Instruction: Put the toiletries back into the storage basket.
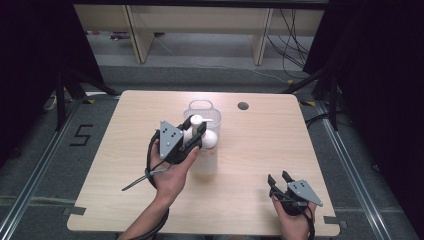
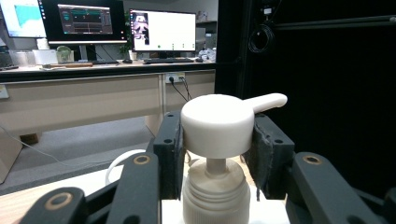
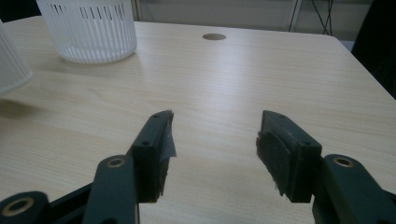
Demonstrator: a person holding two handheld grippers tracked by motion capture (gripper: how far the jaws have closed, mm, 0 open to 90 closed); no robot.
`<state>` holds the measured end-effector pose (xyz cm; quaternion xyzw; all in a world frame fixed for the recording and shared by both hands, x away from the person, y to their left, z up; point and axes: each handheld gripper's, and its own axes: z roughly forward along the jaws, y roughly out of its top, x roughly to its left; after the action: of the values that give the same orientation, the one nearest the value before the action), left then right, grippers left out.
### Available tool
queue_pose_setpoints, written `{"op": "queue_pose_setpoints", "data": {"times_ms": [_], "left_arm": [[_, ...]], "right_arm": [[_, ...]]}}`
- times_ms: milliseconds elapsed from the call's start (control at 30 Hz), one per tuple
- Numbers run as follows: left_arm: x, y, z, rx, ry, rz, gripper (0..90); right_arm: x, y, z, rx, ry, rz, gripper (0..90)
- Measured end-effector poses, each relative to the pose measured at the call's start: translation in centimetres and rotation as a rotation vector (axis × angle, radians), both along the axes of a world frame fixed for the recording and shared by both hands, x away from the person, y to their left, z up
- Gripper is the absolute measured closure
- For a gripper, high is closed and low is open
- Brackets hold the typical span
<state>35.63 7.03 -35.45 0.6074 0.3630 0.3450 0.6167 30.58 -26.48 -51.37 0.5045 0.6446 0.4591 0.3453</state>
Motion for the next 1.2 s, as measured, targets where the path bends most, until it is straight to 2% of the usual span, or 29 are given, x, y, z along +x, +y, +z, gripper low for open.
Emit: {"op": "queue_pose_setpoints", "data": {"times_ms": [33,133,200,233,433,467,500,567,600,633,667,900,933,967,1000,1067,1100,1200], "left_arm": [[0.0,0.0,0.0,0.0,0.0,0.001,59.3],[0.0,0.0,0.2,0.002,-0.008,-0.002,59.4],[0.1,0.0,0.4,-0.001,-0.012,-0.003,59.3],[0.1,0.0,0.5,-0.004,-0.014,-0.003,59.3],[0.0,0.3,0.9,-0.015,-0.024,0.003,59.3],[0.0,0.4,1.0,-0.018,-0.027,0.002,59.3],[0.1,0.5,1.0,-0.016,-0.029,0.004,59.3],[0.1,0.6,1.1,-0.016,-0.03,0.004,59.3],[0.1,0.7,1.1,-0.014,-0.031,0.006,59.3],[0.1,0.7,1.1,-0.014,-0.032,0.008,59.3],[0.2,0.7,1.1,-0.013,-0.032,0.01,59.3],[0.3,0.8,1.5,-0.01,-0.04,0.016,59.3],[0.4,0.8,1.5,-0.012,-0.042,0.016,59.3],[0.4,0.8,1.6,-0.015,-0.043,0.017,59.3],[0.4,0.8,1.7,-0.012,-0.044,0.018,59.3],[0.5,0.8,1.8,-0.013,-0.046,0.02,59.3],[0.5,0.8,1.8,-0.015,-0.047,0.021,59.3],[0.6,0.9,2.0,-0.01,-0.052,0.022,59.3]], "right_arm": [[0.1,0.0,0.0,0.004,-0.013,-0.001,45.3],[0.1,0.0,-0.1,0.019,-0.008,0.002,45.2],[0.0,0.0,-0.1,0.008,-0.005,-0.004,45.2],[0.0,0.1,0.0,0.023,0.016,-0.008,45.3],[0.1,-0.1,0.0,-0.001,0.002,-0.005,45.4],[0.1,-0.1,0.0,0.003,0.004,-0.008,45.4],[-0.1,0.2,0.0,0.041,0.016,-0.021,45.4],[0.0,0.2,0.0,0.019,0.016,-0.016,45.5],[0.1,0.0,0.0,-0.004,-0.004,-0.006,45.5],[-0.1,0.2,0.0,0.008,0.012,-0.021,45.5],[0.1,0.0,0.0,-0.01,-0.003,-0.008,45.5],[0.0,0.0,0.0,-0.006,0.0,-0.009,45.5],[-0.1,0.2,0.0,0.014,0.009,-0.018,45.5],[0.0,0.0,0.0,-0.011,-0.004,-0.014,45.5],[0.1,0.0,0.0,-0.013,-0.01,-0.012,45.5],[-0.1,0.3,0.0,0.023,0.022,-0.025,45.5],[0.0,0.0,0.0,-0.008,0.001,-0.014,45.6],[0.1,0.0,0.0,-0.005,-0.003,0.0,45.5]]}}
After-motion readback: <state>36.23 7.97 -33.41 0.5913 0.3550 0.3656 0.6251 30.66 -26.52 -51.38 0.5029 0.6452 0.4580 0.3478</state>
